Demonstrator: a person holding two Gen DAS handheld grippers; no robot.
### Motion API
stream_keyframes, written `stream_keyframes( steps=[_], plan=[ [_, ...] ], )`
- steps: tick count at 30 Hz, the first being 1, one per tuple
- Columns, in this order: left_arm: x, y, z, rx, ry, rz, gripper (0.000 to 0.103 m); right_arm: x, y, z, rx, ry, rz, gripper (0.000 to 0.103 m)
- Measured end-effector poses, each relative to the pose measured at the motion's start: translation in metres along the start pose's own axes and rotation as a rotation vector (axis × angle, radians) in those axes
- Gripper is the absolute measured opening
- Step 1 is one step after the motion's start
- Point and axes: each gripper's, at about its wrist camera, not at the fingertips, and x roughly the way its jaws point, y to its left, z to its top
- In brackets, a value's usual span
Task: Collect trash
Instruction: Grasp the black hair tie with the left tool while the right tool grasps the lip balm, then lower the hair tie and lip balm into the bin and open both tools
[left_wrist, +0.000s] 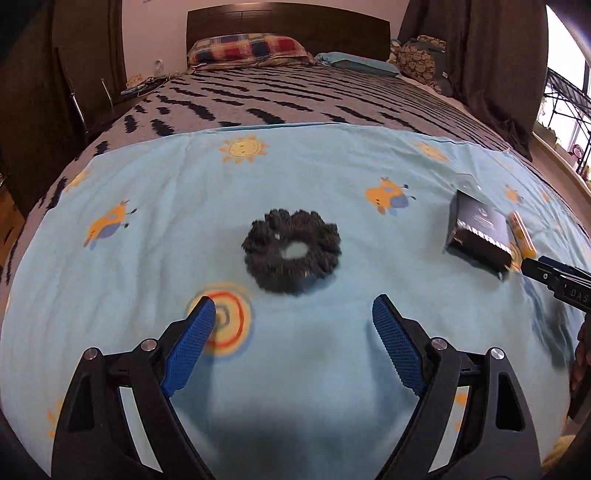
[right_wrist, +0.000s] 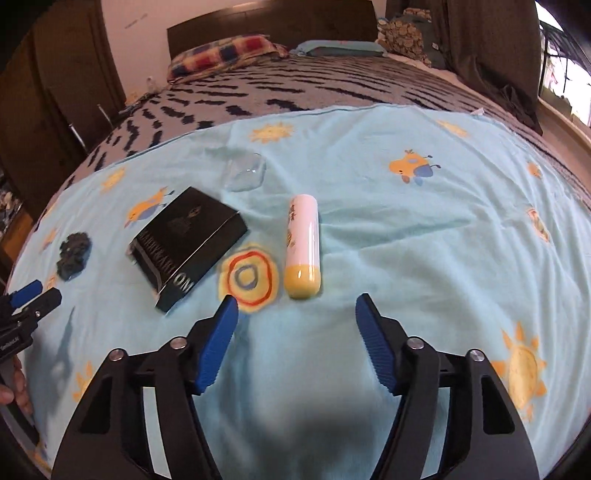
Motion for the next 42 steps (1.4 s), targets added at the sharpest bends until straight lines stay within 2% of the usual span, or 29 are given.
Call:
stream_keyframes(
  steps=[4,8,12,14,15,24,30,42],
  plan=[
    [0.022,-0.003,0.016,0.011,0.021,0.008,0.082,0.010,0.002,0.015,0.000,0.002,-0.008,0.059],
    [0.036,-0.004,0.026,0.004,0.038,0.010,0.080,0.022,0.003,0.026,-0.004,0.021,-0.010,0.048],
    [0.041,-0.005,0.033,0.012,0.044,0.018,0.053,0.028,0.005,0.030,-0.016,0.025,-0.012,0.033],
    [0.038,-0.006,0.032,0.018,0.037,0.021,0.042,0.027,0.003,0.029,-0.013,0.021,-0.015,0.021],
    [0.036,-0.008,0.031,0.024,0.036,0.021,0.035,0.026,0.003,0.028,-0.012,0.019,-0.013,0.021],
    [-0.011,-0.032,0.001,0.087,0.010,-0.025,0.016,-0.011,0.005,-0.001,-0.032,0.011,0.030,0.021],
    [-0.058,-0.053,-0.034,0.130,-0.012,-0.080,0.012,-0.060,0.010,-0.038,-0.056,-0.027,0.067,0.021],
    [-0.136,-0.077,-0.123,0.111,-0.036,-0.172,0.012,-0.152,0.024,-0.120,-0.113,-0.103,0.126,0.021]
  ],
)
